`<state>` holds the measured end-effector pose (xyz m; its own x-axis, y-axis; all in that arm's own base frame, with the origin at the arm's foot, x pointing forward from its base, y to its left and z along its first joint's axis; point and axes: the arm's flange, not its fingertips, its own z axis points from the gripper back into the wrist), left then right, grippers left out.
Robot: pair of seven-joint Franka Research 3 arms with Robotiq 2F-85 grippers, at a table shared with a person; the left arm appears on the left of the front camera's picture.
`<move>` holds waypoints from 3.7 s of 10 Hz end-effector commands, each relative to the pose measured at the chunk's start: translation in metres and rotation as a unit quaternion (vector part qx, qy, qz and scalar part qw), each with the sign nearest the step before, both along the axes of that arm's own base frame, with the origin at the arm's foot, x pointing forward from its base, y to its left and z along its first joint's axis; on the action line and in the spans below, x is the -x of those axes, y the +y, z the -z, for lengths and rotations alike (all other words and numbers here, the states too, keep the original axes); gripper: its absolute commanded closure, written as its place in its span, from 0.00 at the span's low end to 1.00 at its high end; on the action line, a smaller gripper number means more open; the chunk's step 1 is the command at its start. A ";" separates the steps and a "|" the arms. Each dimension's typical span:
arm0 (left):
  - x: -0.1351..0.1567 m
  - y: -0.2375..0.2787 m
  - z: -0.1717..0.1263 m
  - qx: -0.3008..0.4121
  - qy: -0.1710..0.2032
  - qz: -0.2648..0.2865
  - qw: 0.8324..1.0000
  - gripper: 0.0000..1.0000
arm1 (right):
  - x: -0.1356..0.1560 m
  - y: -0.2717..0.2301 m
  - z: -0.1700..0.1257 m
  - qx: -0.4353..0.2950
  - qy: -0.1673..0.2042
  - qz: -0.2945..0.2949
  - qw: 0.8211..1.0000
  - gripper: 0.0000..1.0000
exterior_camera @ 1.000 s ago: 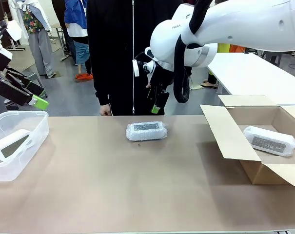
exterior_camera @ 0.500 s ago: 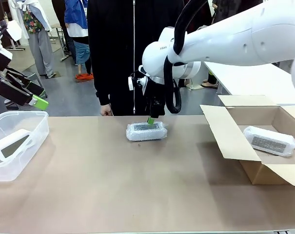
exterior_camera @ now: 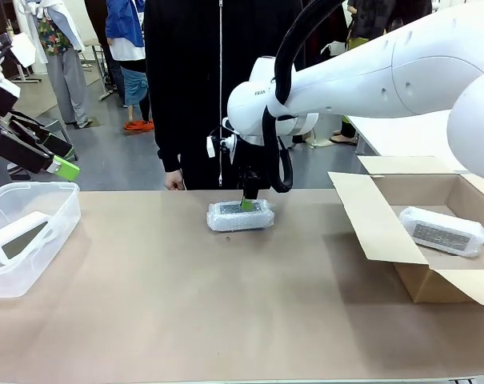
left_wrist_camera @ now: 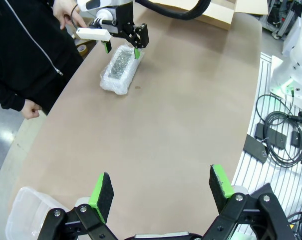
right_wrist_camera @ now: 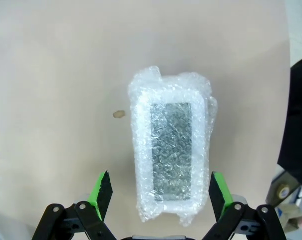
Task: Separate and place wrapped and unwrapped clocks.
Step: Pick up the Digital clock indicated by the person.
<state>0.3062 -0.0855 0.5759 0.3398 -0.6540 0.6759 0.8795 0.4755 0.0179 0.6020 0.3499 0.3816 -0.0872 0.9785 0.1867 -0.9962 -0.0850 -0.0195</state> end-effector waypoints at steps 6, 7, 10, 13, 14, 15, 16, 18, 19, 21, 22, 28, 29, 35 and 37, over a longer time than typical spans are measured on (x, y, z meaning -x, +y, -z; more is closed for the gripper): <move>0.001 0.001 0.000 0.002 0.000 0.000 1.000 0.00 | -0.015 0.003 0.028 0.032 -0.020 0.015 0.999 0.00; 0.001 0.001 0.000 0.002 0.000 0.000 1.000 0.00 | -0.016 0.005 0.030 0.036 -0.027 0.019 0.999 0.00; 0.001 0.001 0.000 0.002 0.000 0.000 1.000 0.00 | -0.018 0.013 0.035 0.045 -0.010 0.008 0.999 0.00; 0.001 0.001 0.000 0.002 0.000 0.000 1.000 0.00 | -0.023 0.026 0.051 0.055 -0.004 0.002 0.998 0.00; 0.001 0.001 0.000 0.002 0.000 0.000 1.000 0.00 | -0.024 0.028 0.053 0.059 -0.002 0.005 0.998 0.00; 0.001 0.001 0.000 0.002 0.000 0.000 1.000 0.00 | -0.022 0.028 0.053 0.059 0.013 0.003 0.998 0.00; 0.001 0.001 0.000 0.002 0.000 0.000 1.000 0.00 | -0.020 0.027 0.051 0.063 0.020 0.002 0.998 0.00; 0.001 0.001 0.000 0.002 0.000 0.000 1.000 0.00 | -0.021 0.026 0.052 0.077 0.031 0.008 0.997 0.18; 0.001 0.001 0.000 0.002 0.000 0.000 1.000 0.00 | -0.022 0.025 0.052 0.074 0.028 0.007 0.997 0.21; 0.001 0.001 0.000 0.002 0.000 0.000 1.000 0.00 | -0.024 0.025 0.053 0.074 0.020 0.011 0.997 0.39; 0.001 0.001 0.000 0.002 0.000 0.000 1.000 0.00 | -0.025 0.025 0.054 0.075 0.018 0.014 0.997 0.54; 0.001 0.001 0.000 0.002 0.000 0.000 1.000 0.00 | -0.003 0.000 -0.024 0.045 0.019 0.008 0.999 0.73; 0.001 0.001 0.000 0.002 0.000 0.000 1.000 0.00 | 0.009 -0.004 -0.050 0.046 0.000 0.009 0.999 0.73; 0.001 0.001 0.000 0.002 0.000 0.000 1.000 0.00 | 0.098 -0.015 -0.166 0.021 -0.071 0.005 0.997 0.73; 0.001 0.001 0.000 0.002 0.000 0.000 1.000 0.00 | 0.102 -0.017 -0.174 0.007 -0.089 0.005 0.996 0.73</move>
